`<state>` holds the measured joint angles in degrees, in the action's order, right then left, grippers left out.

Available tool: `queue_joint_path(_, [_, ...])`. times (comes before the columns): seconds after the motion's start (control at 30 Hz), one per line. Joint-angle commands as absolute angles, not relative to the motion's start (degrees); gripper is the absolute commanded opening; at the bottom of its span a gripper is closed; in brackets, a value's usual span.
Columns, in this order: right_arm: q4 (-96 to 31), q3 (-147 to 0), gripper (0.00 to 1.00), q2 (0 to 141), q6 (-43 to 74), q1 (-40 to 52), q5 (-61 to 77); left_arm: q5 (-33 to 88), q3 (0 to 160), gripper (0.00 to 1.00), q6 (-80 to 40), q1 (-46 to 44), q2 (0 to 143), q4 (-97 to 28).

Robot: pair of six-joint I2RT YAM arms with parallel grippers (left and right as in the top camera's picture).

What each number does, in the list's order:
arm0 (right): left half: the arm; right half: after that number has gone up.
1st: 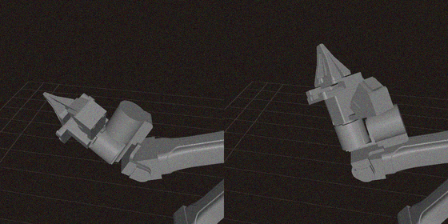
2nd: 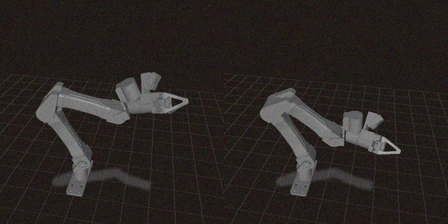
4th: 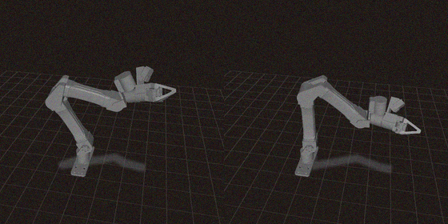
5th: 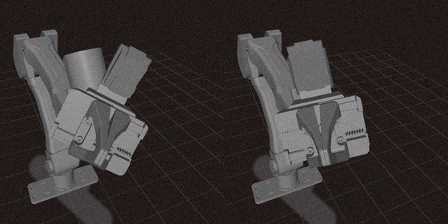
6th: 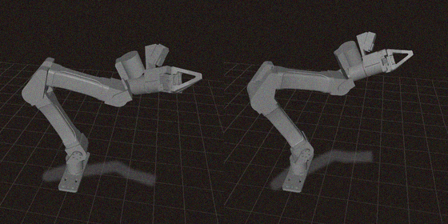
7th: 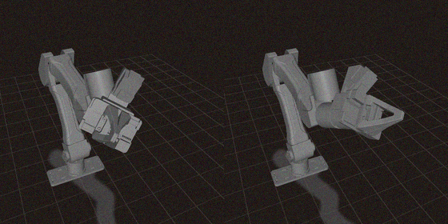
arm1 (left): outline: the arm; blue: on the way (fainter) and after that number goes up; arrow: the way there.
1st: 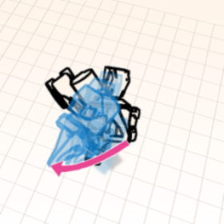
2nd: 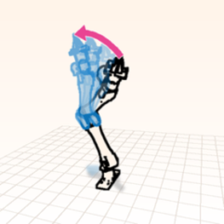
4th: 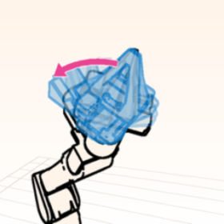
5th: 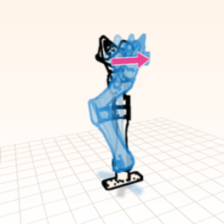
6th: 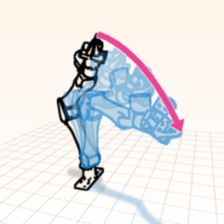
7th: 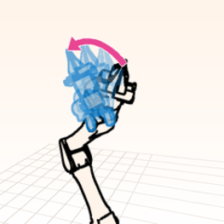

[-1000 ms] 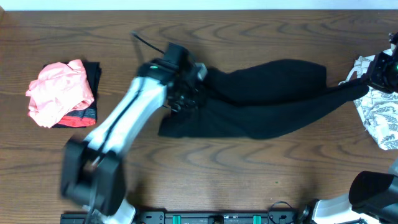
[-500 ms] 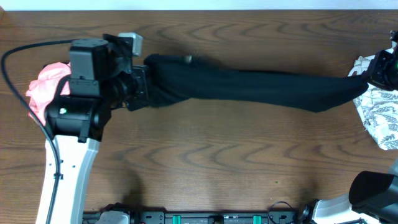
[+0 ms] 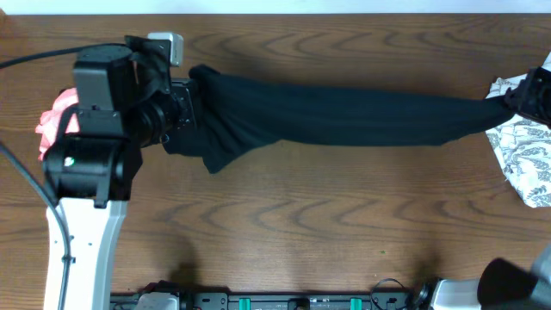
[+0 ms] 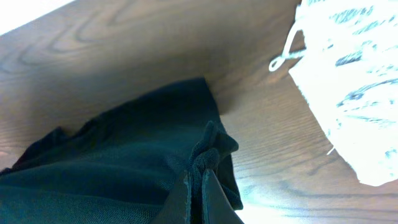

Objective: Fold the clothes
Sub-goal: 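Lift the garment with both grippers, stretch it, and lay it flat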

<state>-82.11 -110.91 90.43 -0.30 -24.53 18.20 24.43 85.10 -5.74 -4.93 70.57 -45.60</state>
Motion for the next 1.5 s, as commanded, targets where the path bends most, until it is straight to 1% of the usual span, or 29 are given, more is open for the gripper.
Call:
queue_joint_path(0.0, [-81.01,-111.70,0.01,85.10,-0.73,-24.73,18.26,25.02,89.73,0.06,-6.94,-4.40,67.00,-45.80])
queue_joint_path(0.13, [-77.47,-111.70,0.01,82.70,0.19,-24.71,18.24,24.80,90.41,0.05,-6.92,-4.40,65.45,-44.97])
queue_joint_path(0.23, [-74.35,-111.70,0.01,83.44,0.38,-24.69,18.24,23.11,90.39,0.06,-6.87,-4.40,66.70,-43.75])
queue_joint_path(0.4, [-69.71,-111.70,0.01,89.52,0.84,-24.49,18.26,22.20,90.37,0.06,-6.66,-4.40,75.40,-39.22])
queue_joint_path(0.5, [-64.55,-111.70,0.01,95.18,0.80,-23.66,18.55,22.20,90.37,0.06,-6.66,-4.40,83.18,-33.39])
queue_joint_path(0.63, [-49.36,-111.70,0.01,102.10,0.97,-21.65,24.93,22.17,90.41,0.06,-6.66,-3.95,93.62,-18.59])
queue_joint_path(0.7, [-38.35,-111.70,0.01,104.81,6.15,-21.02,27.31,22.17,90.43,0.06,-6.87,-3.29,97.34,-8.23])
queue_joint_path(0.8, [-25.74,-111.70,0.01,106.34,15.88,-20.82,27.29,22.17,91.05,0.06,-12.01,-1.72,100.29,7.84])
queue_joint_path(0.87, [-18.85,-111.70,0.01,106.41,19.03,-20.82,27.27,22.15,91.81,0.06,-16.47,-0.43,100.55,15.25])
queue_joint_path(0.9, [-16.82,-111.72,0.01,106.34,20.16,-20.82,27.29,22.41,92.49,0.06,-19.27,0.34,100.47,16.91])
queue_joint_path(1.0, [-18.59,-111.74,0.01,106.28,21.08,-20.82,27.53,25.71,93.03,0.06,-20.91,1.06,100.29,15.97])
queue_joint_path(1.07, [-24.58,-111.72,0.01,106.30,18.87,-20.80,27.18,28.05,93.03,0.06,-20.86,1.04,100.31,10.92])
queue_joint_path(1.23, [-43.20,-111.72,0.01,106.32,9.98,-20.82,25.76,28.08,92.90,0.06,-18.46,0.01,100.53,-11.20])
queue_joint_path(1.27, [-47.79,-111.70,0.01,106.30,9.19,-20.82,23.64,28.08,92.86,0.06,-18.04,-0.43,100.71,-16.05])
queue_joint_path(1.3, [-53.10,-111.70,0.01,106.32,8.47,-20.82,20.67,28.05,92.82,0.06,-17.17,-1.17,101.06,-23.51])
queue_joint_path(1.4, [-64.34,-111.53,0.01,106.32,6.50,-20.82,13.54,28.03,92.12,0.06,-14.11,-2.98,102.24,-35.09])
queue_joint_path(1.47, [-69.32,-111.02,0.01,106.32,6.17,-20.80,8.58,27.99,91.07,0.06,-11.86,-4.45,103.22,-41.52])
